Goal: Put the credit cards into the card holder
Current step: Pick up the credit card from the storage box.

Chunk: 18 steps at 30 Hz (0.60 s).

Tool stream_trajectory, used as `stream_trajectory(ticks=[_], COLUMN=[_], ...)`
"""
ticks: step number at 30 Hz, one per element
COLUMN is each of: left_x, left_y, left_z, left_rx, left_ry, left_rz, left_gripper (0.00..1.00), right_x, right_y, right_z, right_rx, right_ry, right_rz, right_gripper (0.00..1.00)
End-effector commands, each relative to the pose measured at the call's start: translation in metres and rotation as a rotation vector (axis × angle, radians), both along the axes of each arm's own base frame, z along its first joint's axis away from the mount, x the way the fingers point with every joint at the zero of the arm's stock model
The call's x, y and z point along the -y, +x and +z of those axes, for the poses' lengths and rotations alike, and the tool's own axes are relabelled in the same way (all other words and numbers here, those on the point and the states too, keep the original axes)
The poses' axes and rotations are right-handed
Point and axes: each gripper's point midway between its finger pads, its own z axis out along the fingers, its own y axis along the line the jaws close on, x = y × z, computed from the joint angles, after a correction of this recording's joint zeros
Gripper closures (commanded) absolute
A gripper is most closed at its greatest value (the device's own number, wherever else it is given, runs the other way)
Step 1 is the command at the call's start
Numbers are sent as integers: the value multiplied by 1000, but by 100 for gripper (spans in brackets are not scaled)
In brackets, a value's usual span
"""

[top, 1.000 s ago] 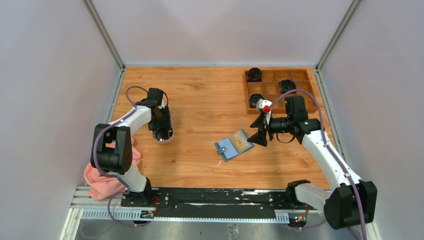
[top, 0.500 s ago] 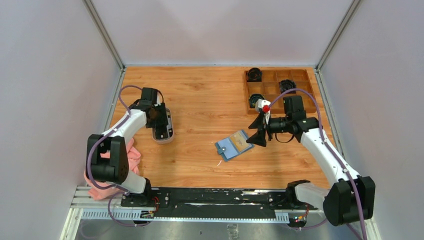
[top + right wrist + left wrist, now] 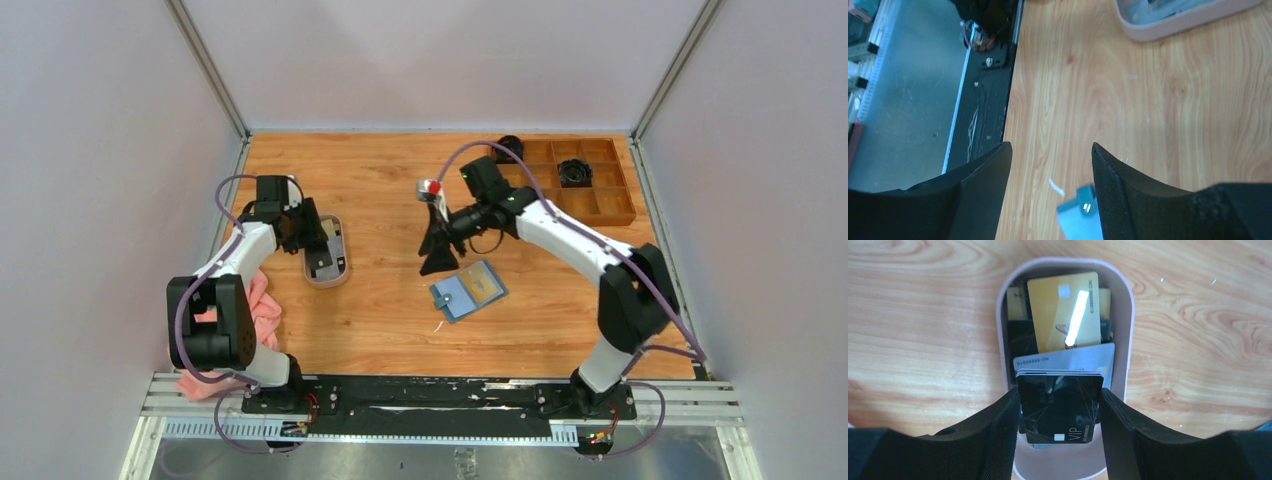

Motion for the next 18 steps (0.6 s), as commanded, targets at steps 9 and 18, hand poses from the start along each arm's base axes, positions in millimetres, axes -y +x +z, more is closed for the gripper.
stream_trajectory(ticks=[9,18], left_x=[-1,-4], left_y=[13,3], left_z=[9,9], left_rx=[105,101], left_ry=[-167,-217], left_rz=[-98,-119], left_gripper=[69,77], right_x=[-147,-209], right_y=[68,98], right_z=[-5,-28], right_rx=[-356,-462], right_ry=[44,56], right_rz=[-115,-175], right_gripper=[56,64])
